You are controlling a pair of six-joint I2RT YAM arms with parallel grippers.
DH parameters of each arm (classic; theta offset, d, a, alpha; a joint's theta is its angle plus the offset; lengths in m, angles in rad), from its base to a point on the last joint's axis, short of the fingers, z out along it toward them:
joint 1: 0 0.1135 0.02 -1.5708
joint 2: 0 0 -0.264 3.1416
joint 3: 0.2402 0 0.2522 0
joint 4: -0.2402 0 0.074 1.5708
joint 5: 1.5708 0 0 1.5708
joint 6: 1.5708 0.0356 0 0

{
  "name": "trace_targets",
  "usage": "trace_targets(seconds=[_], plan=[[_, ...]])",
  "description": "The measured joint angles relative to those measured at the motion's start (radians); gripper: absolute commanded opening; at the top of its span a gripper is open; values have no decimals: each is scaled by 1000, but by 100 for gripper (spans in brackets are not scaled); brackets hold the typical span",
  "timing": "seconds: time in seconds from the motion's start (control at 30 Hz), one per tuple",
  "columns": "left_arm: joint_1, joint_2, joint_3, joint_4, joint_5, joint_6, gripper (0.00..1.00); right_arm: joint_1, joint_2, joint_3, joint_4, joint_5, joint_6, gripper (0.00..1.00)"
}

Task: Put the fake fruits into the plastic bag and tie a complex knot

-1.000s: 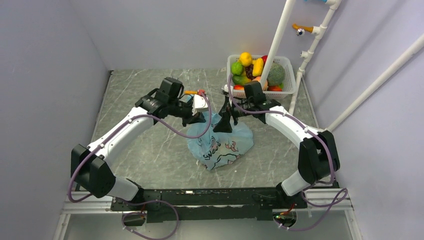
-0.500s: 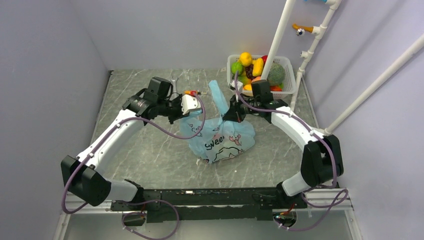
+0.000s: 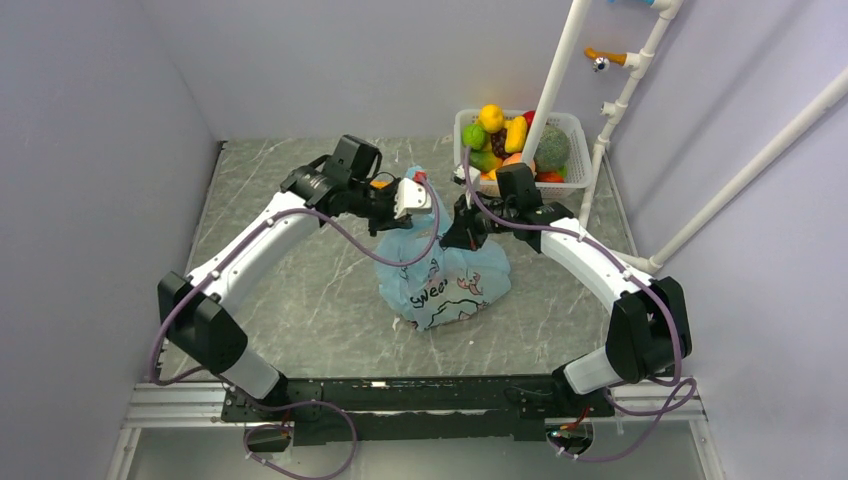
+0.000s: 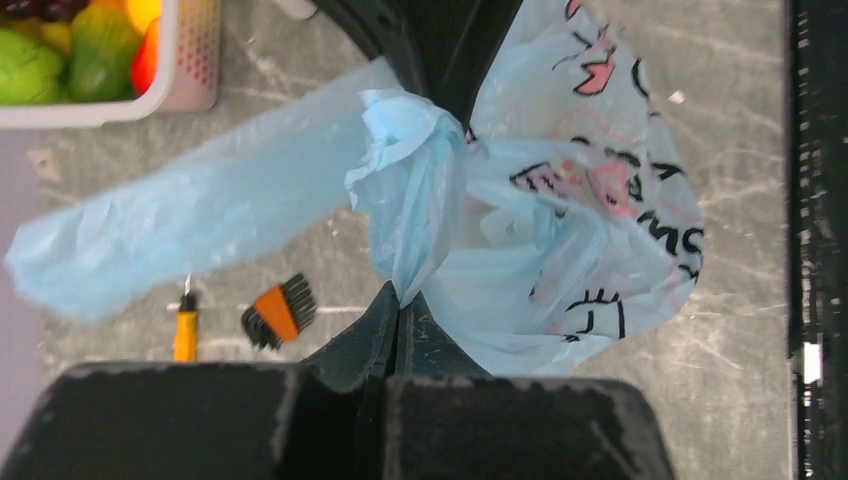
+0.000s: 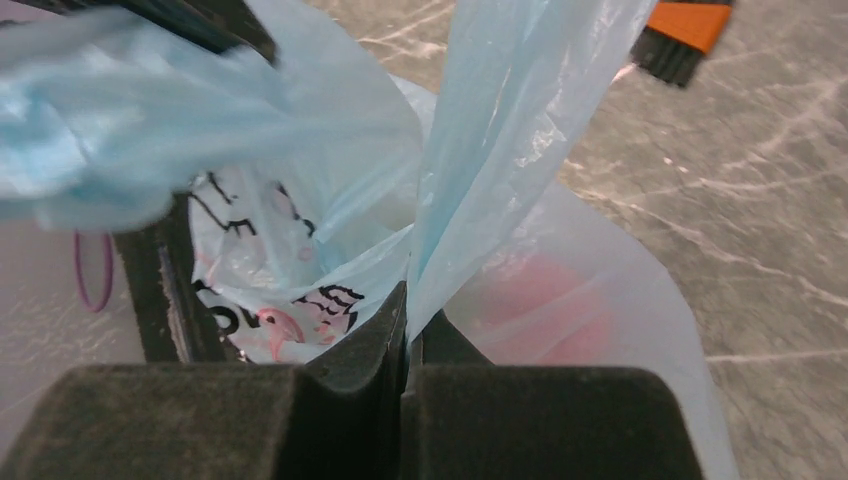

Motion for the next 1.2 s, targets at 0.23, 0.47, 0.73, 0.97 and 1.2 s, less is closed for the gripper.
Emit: trace_targets(seconds=[0.23, 0.47, 0.73, 0.97, 1.2], plan=[[-11, 102, 79, -65, 81, 7, 0, -1, -11, -14, 11, -138, -23, 25], [-22, 143, 109, -105, 80, 22, 0, -5, -24, -15, 33, -215, -19, 71], [-32, 143, 105, -83, 79, 20, 0, -6, -32, -15, 108, -236, 38, 77], [-53, 143, 78, -55, 74, 3, 0, -6, -23, -16, 157, -232, 78, 46], [-53, 142, 76, -49, 67, -5, 36, -6, -16, -19, 167, -194, 64, 0]])
